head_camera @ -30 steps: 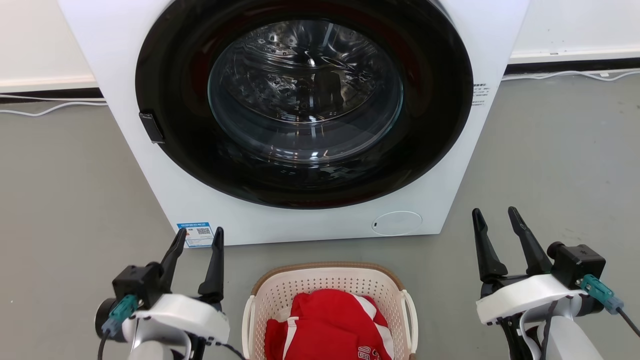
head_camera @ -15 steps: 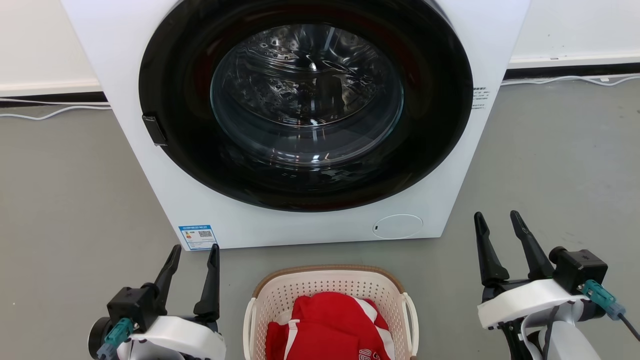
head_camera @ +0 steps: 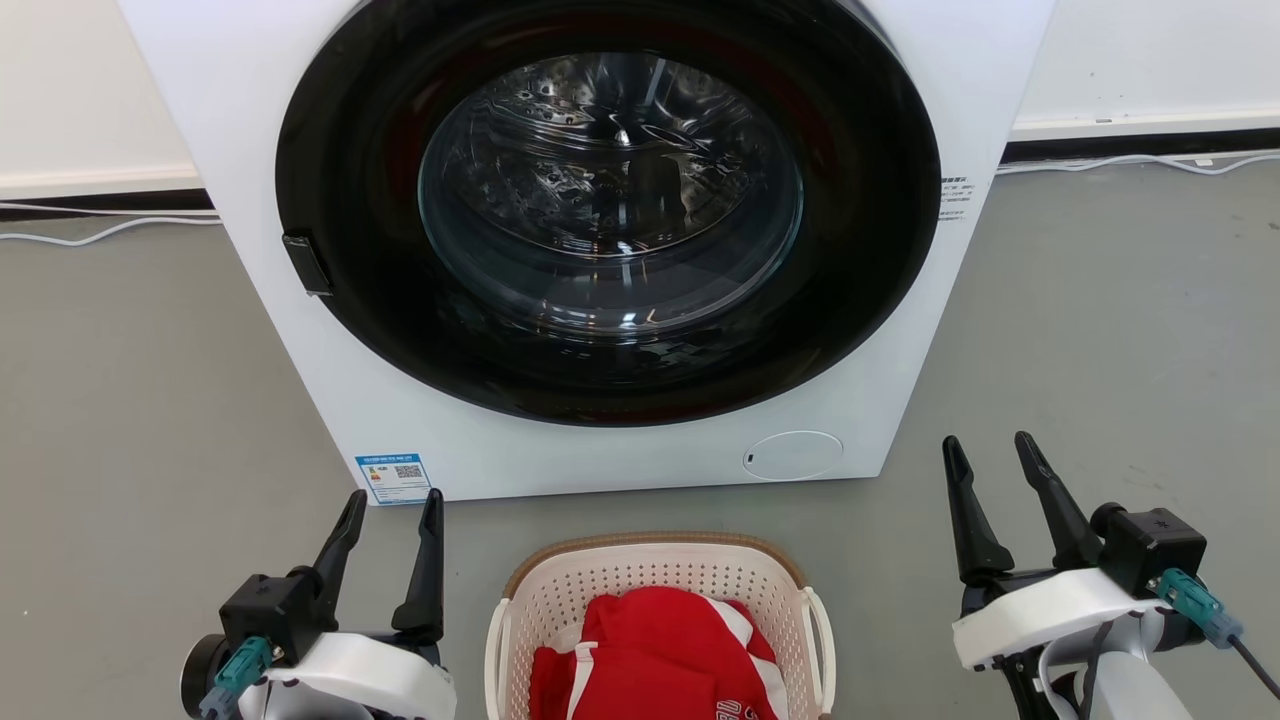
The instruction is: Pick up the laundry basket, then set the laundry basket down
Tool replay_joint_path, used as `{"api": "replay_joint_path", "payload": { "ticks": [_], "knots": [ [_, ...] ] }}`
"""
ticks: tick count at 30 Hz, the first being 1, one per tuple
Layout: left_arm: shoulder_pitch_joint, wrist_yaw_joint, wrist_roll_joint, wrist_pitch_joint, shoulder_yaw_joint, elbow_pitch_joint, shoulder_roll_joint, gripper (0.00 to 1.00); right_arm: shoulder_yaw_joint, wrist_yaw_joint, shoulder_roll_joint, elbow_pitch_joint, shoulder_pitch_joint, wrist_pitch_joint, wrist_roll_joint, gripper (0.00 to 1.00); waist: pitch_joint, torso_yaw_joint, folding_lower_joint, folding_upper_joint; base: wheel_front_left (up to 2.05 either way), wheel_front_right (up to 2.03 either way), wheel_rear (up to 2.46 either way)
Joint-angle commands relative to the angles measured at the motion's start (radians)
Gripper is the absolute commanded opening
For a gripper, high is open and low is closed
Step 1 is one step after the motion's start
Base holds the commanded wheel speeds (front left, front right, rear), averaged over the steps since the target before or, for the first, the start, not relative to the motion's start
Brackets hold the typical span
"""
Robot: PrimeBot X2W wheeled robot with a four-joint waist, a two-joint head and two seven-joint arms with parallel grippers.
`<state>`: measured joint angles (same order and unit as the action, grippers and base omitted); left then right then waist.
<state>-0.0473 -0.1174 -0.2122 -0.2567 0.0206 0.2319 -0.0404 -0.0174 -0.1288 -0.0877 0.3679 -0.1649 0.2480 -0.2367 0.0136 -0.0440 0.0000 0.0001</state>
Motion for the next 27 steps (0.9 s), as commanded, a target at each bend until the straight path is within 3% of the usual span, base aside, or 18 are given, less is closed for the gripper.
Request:
{"api": "replay_joint_path", "payload": {
  "ticks": [1,20,21,27],
  "knots": [
    [-0.014,0.005,-0.002,-0.005,-0.026,-0.029,-0.010,1.00,-0.027,-0.002,-0.007,-0.024,-0.016,0.014,0.011,1.00,0.001,0.000,0.0000,-0.0001,0.00,0.00,0.00],
    [-0.018,0.012,-0.007,-0.005,-0.023,-0.022,-0.010,1.00,-0.027,-0.002,-0.004,-0.025,-0.020,0.014,0.019,1.00,0.008,0.001,0.0000,-0.0001,0.00,0.00,0.00],
    [0.000,0.003,-0.011,0.000,0.005,0.002,0.000,0.00,-0.004,0.000,0.000,0.000,0.000,0.000,0.010,0.00,0.008,0.001,0.0000,-0.0001,0.00,0.00,0.00],
    [0.009,0.002,-0.042,0.011,0.000,0.048,0.006,0.00,-0.004,0.000,0.007,0.036,0.016,-0.011,-0.017,0.00,0.008,0.002,0.0002,-0.0001,0.00,0.00,0.00]
  ]
}}
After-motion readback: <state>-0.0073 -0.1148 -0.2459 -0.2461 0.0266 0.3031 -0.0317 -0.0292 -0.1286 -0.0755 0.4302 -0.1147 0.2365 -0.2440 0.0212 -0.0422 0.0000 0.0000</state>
